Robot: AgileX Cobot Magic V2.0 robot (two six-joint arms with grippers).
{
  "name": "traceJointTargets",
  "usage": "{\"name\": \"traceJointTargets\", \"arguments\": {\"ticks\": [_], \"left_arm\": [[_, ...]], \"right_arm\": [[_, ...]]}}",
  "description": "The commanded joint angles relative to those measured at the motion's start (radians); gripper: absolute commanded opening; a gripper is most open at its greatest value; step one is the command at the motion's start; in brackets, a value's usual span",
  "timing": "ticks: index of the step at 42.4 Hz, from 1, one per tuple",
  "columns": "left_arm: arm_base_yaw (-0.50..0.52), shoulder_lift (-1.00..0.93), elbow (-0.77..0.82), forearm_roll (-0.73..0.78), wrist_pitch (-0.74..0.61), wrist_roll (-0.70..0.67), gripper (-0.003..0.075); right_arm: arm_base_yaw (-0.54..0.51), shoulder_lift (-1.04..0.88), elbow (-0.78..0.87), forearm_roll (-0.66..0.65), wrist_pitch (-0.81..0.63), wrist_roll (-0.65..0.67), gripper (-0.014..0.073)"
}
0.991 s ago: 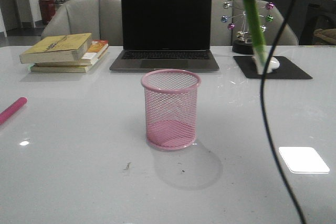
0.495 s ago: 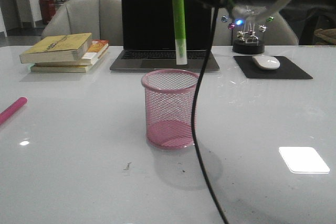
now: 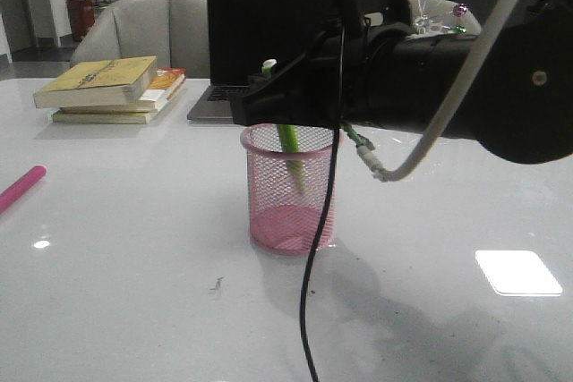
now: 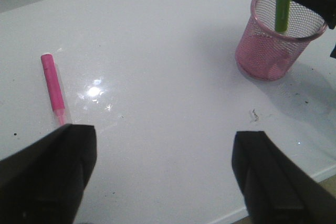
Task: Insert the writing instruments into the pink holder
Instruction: 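Lower the green marker into the pink holder and release it, then grasp the pink marker upright with the left gripper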
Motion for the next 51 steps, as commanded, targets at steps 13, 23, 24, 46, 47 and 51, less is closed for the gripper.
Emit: {"name": "traceJointTargets", "arguments": {"ticks": [13, 23, 24, 46, 47, 51], "left_arm": [[-0.009, -0.009, -0.030, -0.006, -0.077, -0.001, 0.0580], [-0.009, -0.009, -0.030, -0.006, -0.077, -0.001, 0.0580], [-0.009, -0.009, -0.030, -0.006, -0.077, -0.001, 0.0580], [-0.009, -0.009, -0.030, -0.006, -0.075, -0.001, 0.0580], [-0.009, -0.009, -0.030, -0.004, -0.075, -0.003, 0.0580], [0.019, -0.001, -0.038, 0.002, -0.063, -0.068, 0.0581]], "right_arm": [[0.001, -0.348, -0.027, -0.017, 0.338, -0.006, 0.0463], [0.000, -0.637, -0.027, -0.018, 0.931, -0.008, 0.0447], [0.000, -0.655, -0.027, -0.021, 0.988, -0.008, 0.0447], [0.000, -0.889, -0.026, 0.002, 1.539, 0.039, 0.0447], [0.000, -0.899, -0.026, 0.002, 1.547, 0.039, 0.0447], [0.000, -0.937, -0.025, 0.002, 1.561, 0.039, 0.0447]]}}
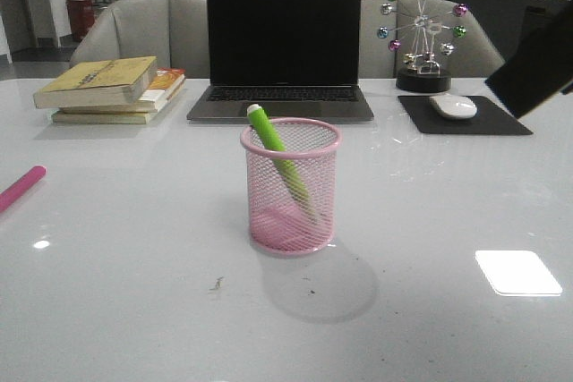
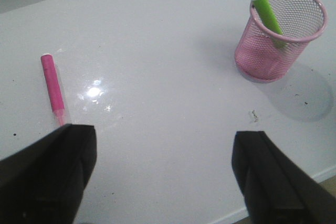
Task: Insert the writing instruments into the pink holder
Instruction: 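Grasp the pink marker upright with the left gripper, then lift the pink marker and carry it toward the pink holder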
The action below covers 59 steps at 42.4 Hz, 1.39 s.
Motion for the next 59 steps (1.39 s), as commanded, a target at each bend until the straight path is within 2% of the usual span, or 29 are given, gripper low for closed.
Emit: {"name": "traceJointTargets", "arguments": {"ticks": [1, 12, 22, 41, 59], "left_arm": [[0.024, 0.003, -0.040, 0.007, -0.054, -0.065, 0.0581], [0.187, 0.203, -0.170, 0.017, 0.121, -0.090, 0.0580], [0.269, 0.463, -0.323, 0.022, 0.127, -0.090, 0.0580], [0.297, 0.935, -0.635, 0.081, 0.146, -0.090, 0.0580], [0.297, 1.134, -0.824, 0.106, 0.183, -0.090, 0.0580]], "right_arm": [[0.000, -0.053, -0.025, 0.005, -0.039, 0.003, 0.0447], [0.000, -0.089, -0.025, 0.005, -0.022, 0.003, 0.0447], [0.000, -0.079, -0.025, 0.005, -0.018, 0.003, 0.0447], [0.000, -0.079, -0.025, 0.005, -0.018, 0.003, 0.0447], [0.000, -0.079, -0.025, 0.005, -0.018, 0.003, 0.0447]]}}
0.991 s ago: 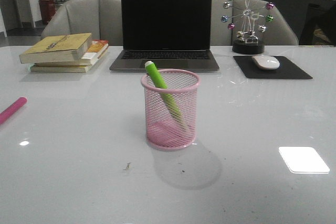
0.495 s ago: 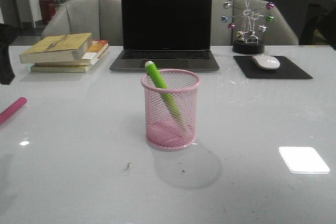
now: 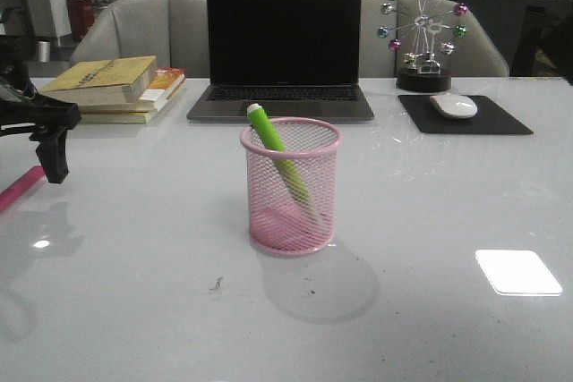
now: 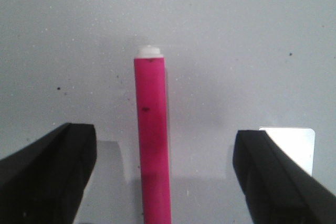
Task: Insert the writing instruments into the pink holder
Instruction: 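Lift the pink marker and carry it toward the pink holder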
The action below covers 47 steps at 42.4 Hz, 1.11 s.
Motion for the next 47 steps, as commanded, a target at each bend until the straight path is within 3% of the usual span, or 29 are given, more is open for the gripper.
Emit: {"name": "traceJointTargets", "arguments": {"ticks": [1, 26, 30, 38, 47], "left_arm": [[0.003, -0.042, -0.057, 0.008, -0.009, -0.007, 0.0580], [0.004, 0.055, -0.166, -0.004, 0.068, -0.009, 0.0570], [0.004, 0.058, -0.166, -0.004, 0.074, -0.009, 0.0484], [0.004, 0.059, -0.166, -0.004, 0.077, -0.009, 0.0228], [0.004, 0.047, -0.166, -0.004, 0.099, -0.009, 0.0109]], "right_arm": [[0.000, -0.002, -0.025, 0.003, -0.054, 0.001, 0.0447], [0.000, -0.002, -0.025, 0.003, -0.052, 0.001, 0.0447], [0.000, -0.002, -0.025, 0.003, -0.052, 0.001, 0.0447], [0.000, -0.002, -0.025, 0.003, -0.052, 0.001, 0.0447], [0.000, -0.002, -0.025, 0.003, -0.052, 0.001, 0.0447]]}}
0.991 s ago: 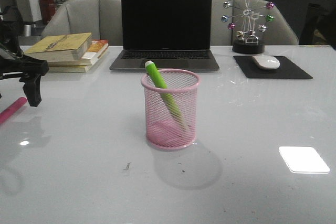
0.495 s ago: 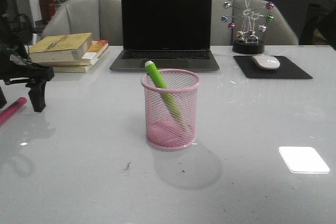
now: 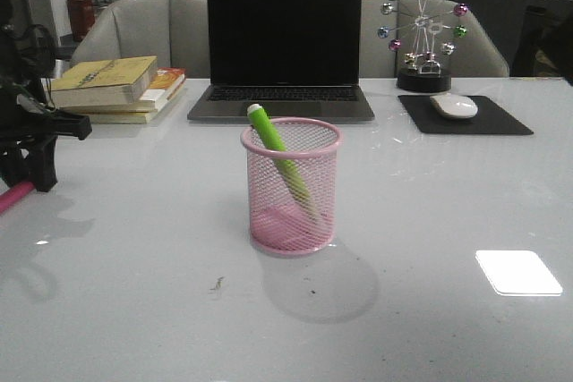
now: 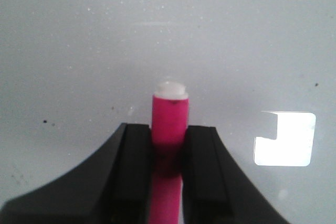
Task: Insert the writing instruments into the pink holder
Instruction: 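Lift the pink marker and carry it toward the pink holder, then lower the pink marker into the holder and open the left gripper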
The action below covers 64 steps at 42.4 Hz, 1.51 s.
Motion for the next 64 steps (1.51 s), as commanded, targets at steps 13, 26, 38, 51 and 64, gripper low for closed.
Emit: {"name": "traceJointTargets", "arguments": {"ticks": [13, 26, 38, 51, 64], "left_arm": [[-0.006, -0.307, 0.100, -0.235, -0.188, 0.142, 0.0109], [-0.104, -0.704, 0.455, -0.409, -0.592, 0.277, 0.0109], [-0.369, -0.855, 0.635, -0.411, -0.893, 0.277, 0.0109], [-0.678, -0.781, 0.688, -0.436, -1.305, 0.277, 0.0109], [-0.820, -0.549, 0.688, -0.434, -1.698, 0.277, 0.0109]], "right_arm": [[0.000, -0.002, -0.025, 0.003, -0.052, 0.001, 0.0447], [0.000, -0.002, -0.025, 0.003, -0.052, 0.001, 0.0447], [0.000, -0.002, -0.025, 0.003, -0.054, 0.001, 0.0447], [0.000, -0.002, -0.025, 0.003, -0.054, 0.001, 0.0447], [0.000, -0.002, -0.025, 0.003, -0.054, 0.001, 0.0447]]}}
